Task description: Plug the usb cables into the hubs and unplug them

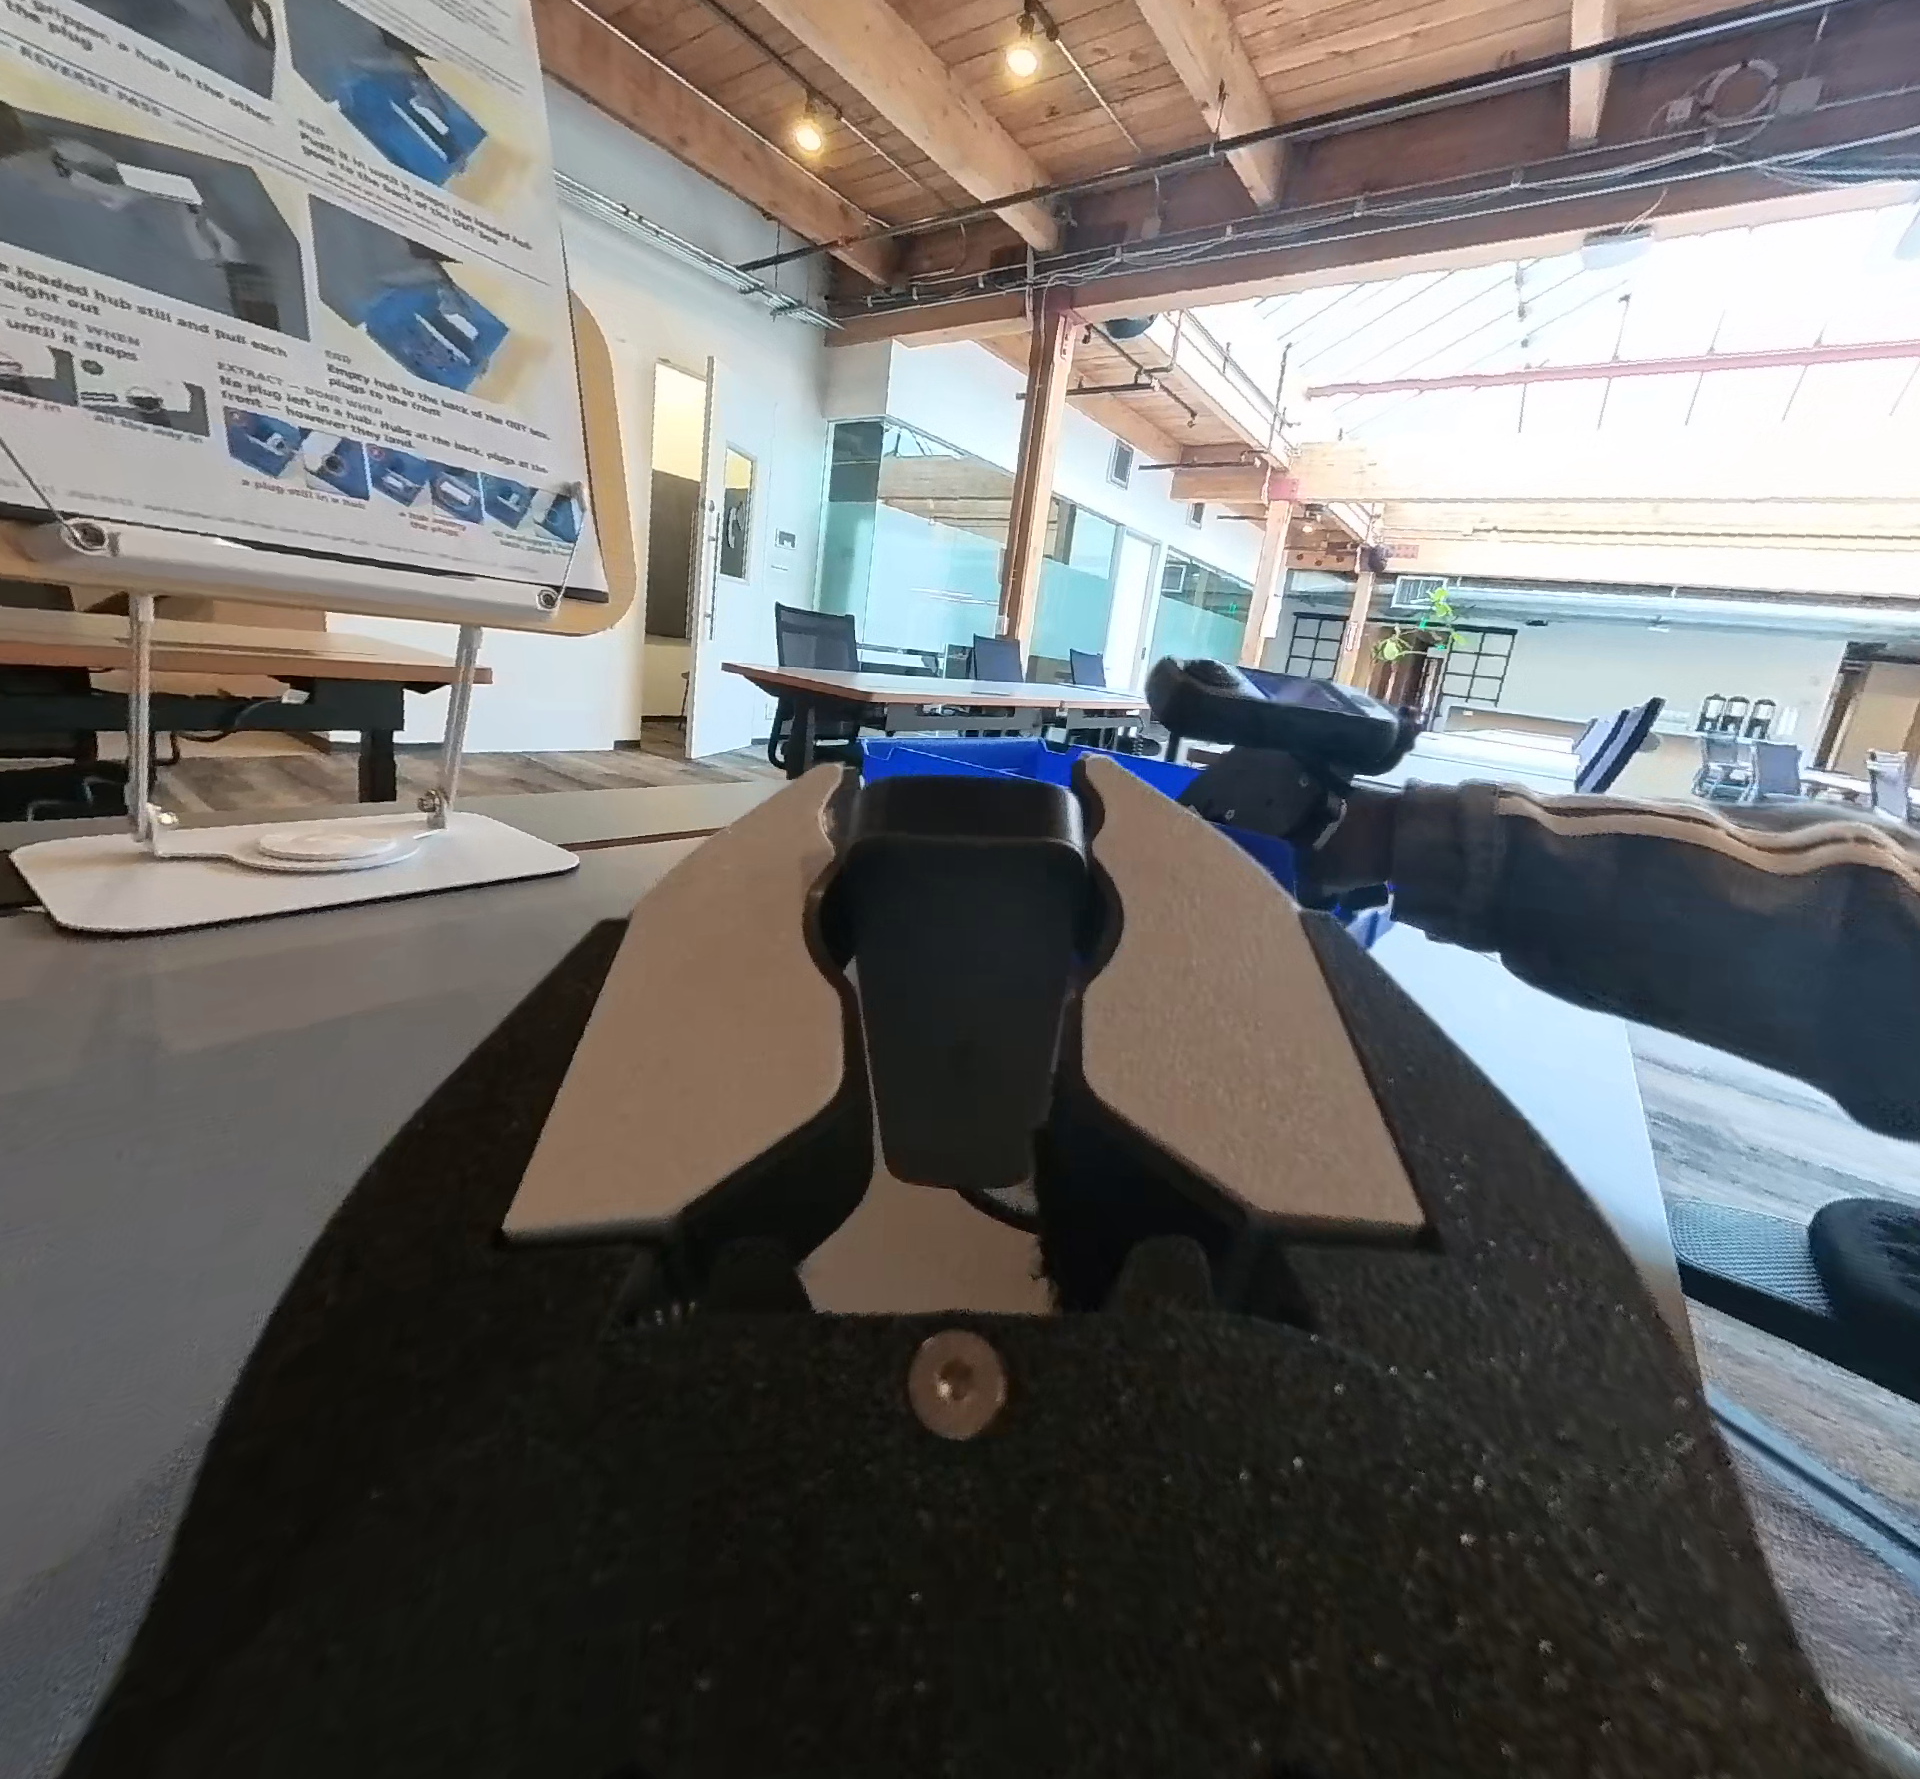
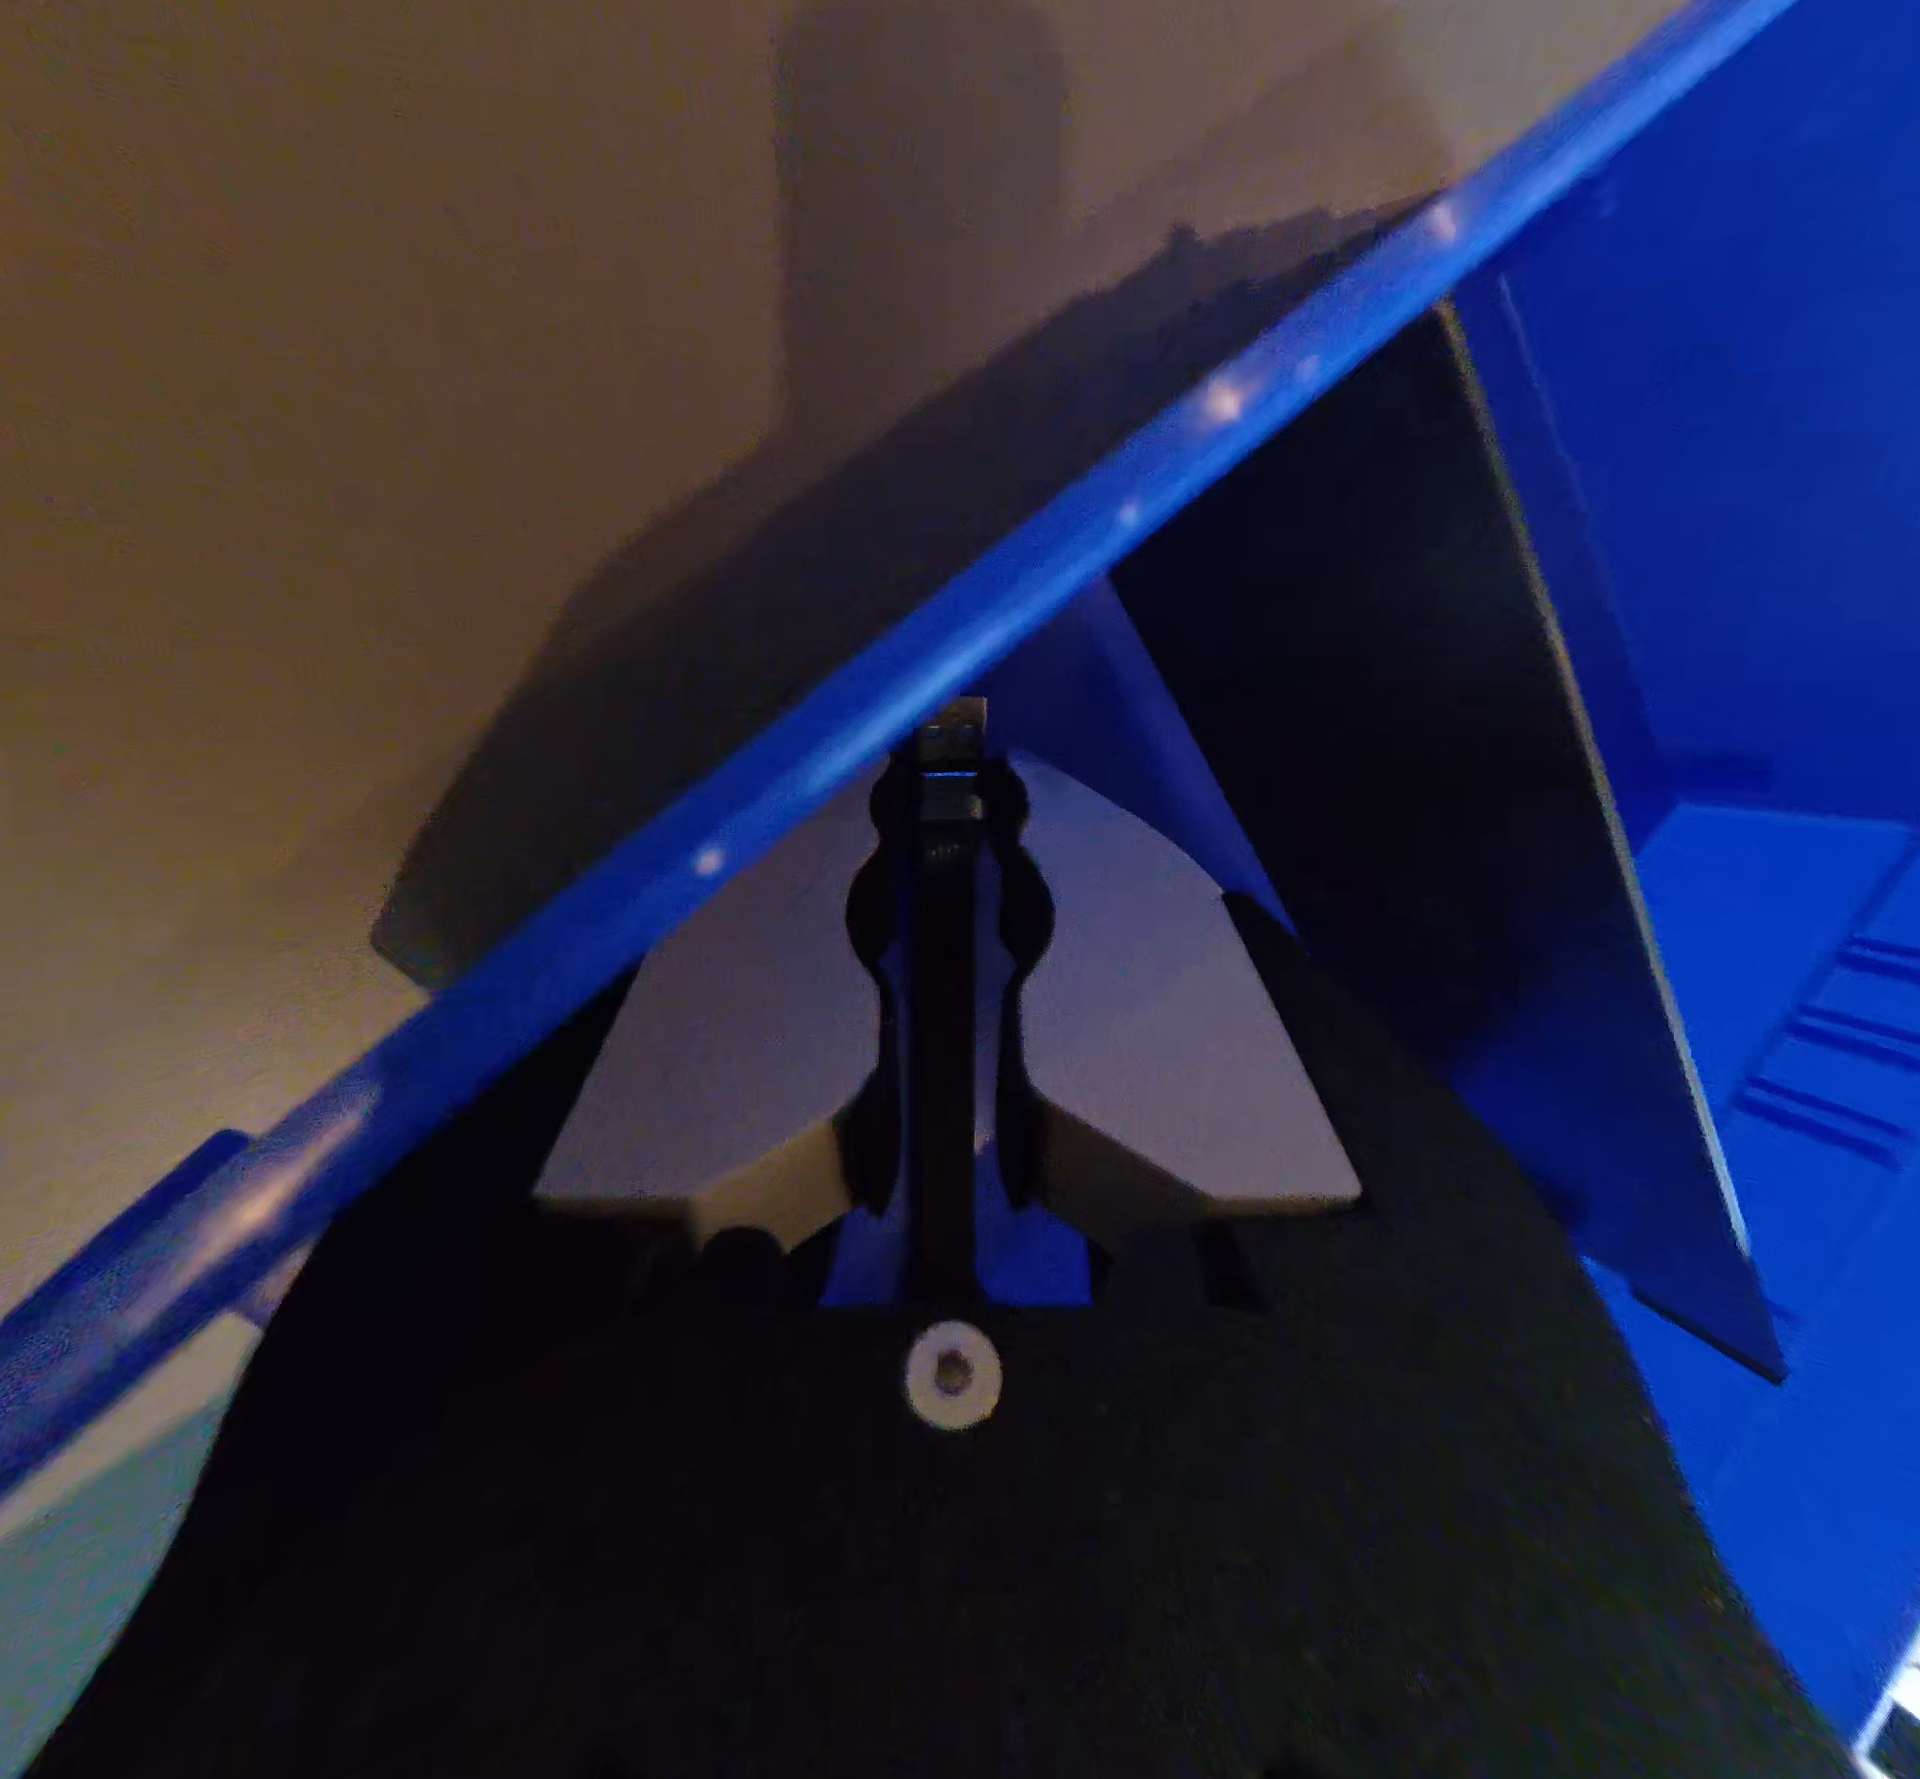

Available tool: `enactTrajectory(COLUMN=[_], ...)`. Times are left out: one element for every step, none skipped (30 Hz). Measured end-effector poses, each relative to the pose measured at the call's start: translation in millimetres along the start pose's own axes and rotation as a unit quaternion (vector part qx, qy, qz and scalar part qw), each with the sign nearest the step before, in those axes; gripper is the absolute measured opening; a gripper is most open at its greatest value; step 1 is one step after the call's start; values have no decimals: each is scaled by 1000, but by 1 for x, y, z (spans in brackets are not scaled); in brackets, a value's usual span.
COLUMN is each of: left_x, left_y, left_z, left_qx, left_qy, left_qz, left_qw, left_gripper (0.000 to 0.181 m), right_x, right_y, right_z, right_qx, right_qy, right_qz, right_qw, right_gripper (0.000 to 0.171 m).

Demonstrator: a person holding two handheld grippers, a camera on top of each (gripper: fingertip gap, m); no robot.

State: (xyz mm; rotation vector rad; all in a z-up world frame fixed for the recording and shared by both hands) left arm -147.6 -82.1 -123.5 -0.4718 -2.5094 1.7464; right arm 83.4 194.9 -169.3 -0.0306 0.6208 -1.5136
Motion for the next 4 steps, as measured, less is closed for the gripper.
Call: enactTrajectory(left_x=[0,0,0,-1], left_y=[1,1,1,0], left_z=[0,0,0,0], left_qx=[1,2,2,1], left_qy=[-1,-2,-4,-3], left_qz=[0,-4,-9,-11], left_qw=[1000,1000,1000,1000], left_gripper=[38,38,38,38], right_x=[1,2,2,2], right_y=[-1,-3,-4,-4], right_z=[0,-1,-1,-1], right_qx=[2,3,5,7], right_qy=[8,13,15,14], right_qz=[8,14,19,23], right_qw=[1000,1000,1000,1000], right_gripper=[15,15,15,14])
Point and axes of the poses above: each gripper's, where its closed fingertips meet, z back along the fingers, y out of its underside, x = y × z across the jaws, the point moved 8 cm from there along z, back along the fingers, and after that the axes turned 1 degree about -y, right-handed, at the moved point
